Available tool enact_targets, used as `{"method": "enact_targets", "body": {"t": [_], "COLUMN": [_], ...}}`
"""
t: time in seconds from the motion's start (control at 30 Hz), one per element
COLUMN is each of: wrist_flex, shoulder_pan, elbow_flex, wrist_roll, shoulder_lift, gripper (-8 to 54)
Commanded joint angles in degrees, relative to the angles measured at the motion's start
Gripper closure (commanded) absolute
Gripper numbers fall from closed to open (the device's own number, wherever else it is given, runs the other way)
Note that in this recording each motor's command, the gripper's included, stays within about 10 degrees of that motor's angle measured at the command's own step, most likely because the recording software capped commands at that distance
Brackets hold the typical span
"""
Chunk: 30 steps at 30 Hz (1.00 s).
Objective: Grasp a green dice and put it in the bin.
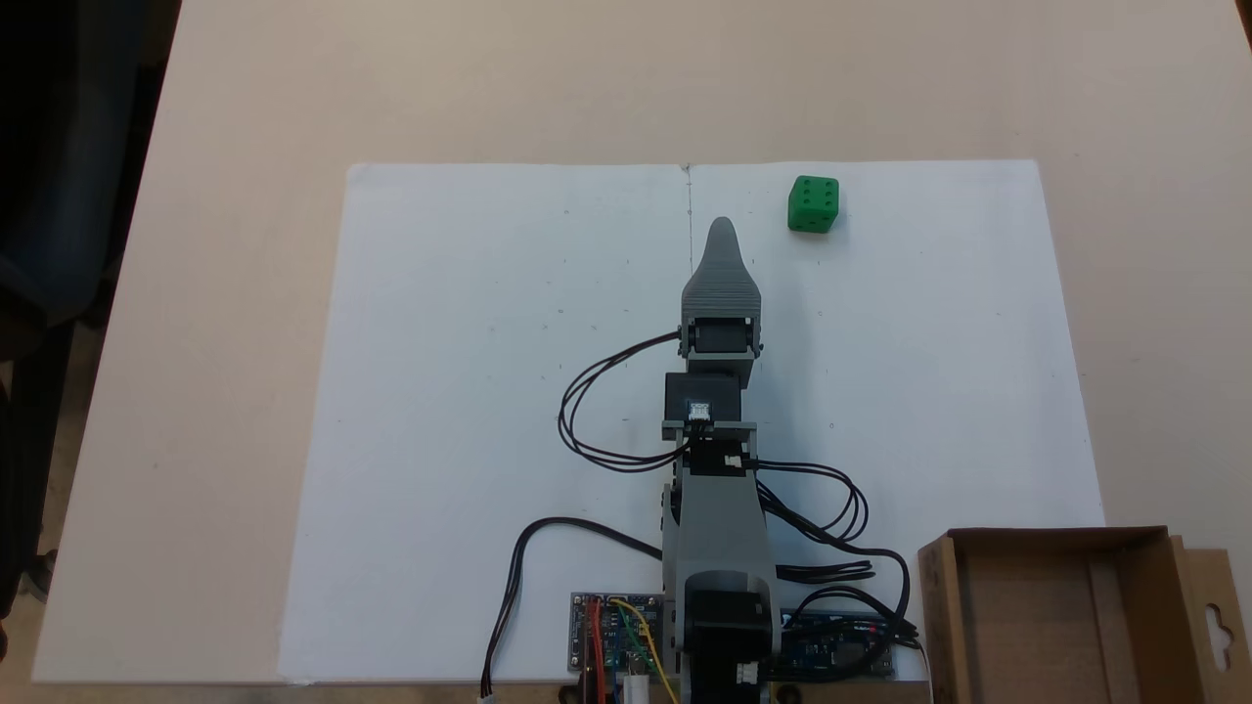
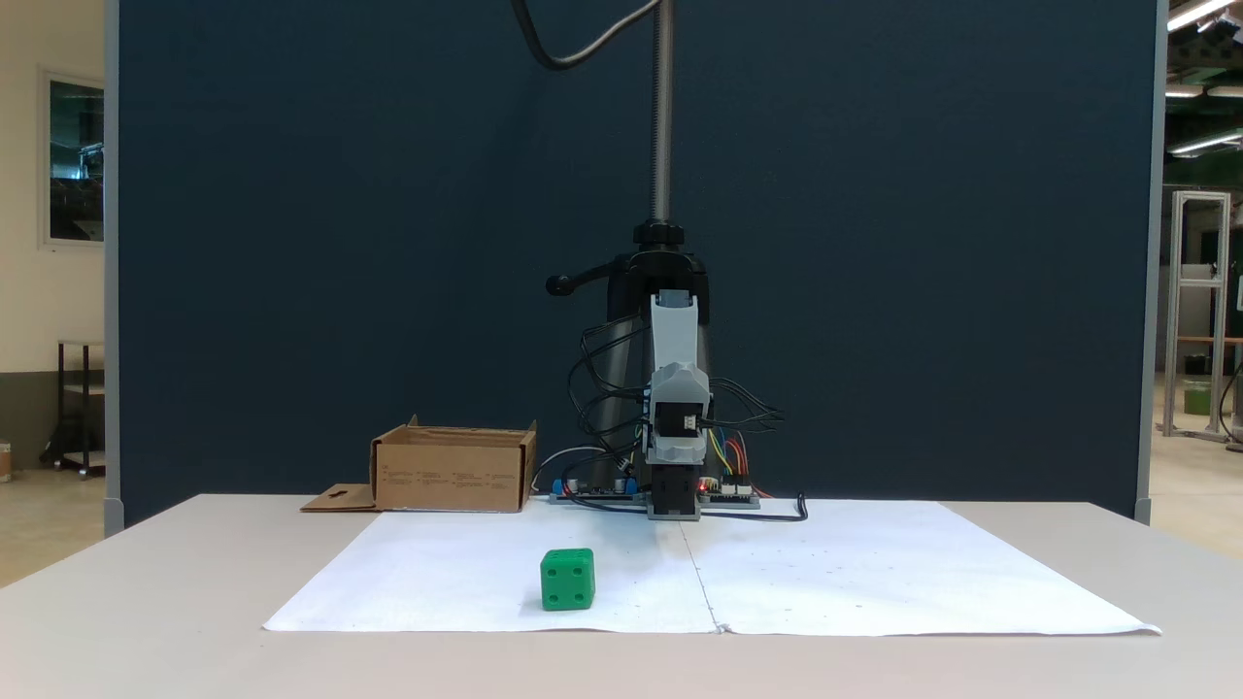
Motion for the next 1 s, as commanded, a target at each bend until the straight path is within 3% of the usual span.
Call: {"method": "enact_targets", "body": {"t": [0.0, 0.17, 0.43, 0.63, 0.97], "wrist_flex": [-2.1, 3.2, 34.7, 58.2, 92.3], "shoulder_pan": [0.9, 0.0, 0.5, 1.1, 9.0], "elbow_flex": [4.2, 2.3, -19.0, -33.0, -67.2], "wrist_roll": [-3.3, -3.4, -3.4, -3.3, -3.3], "shoulder_lift": [6.5, 6.3, 5.5, -2.7, -25.1], "gripper": [2.7, 3.4, 3.2, 3.2, 2.9]}}
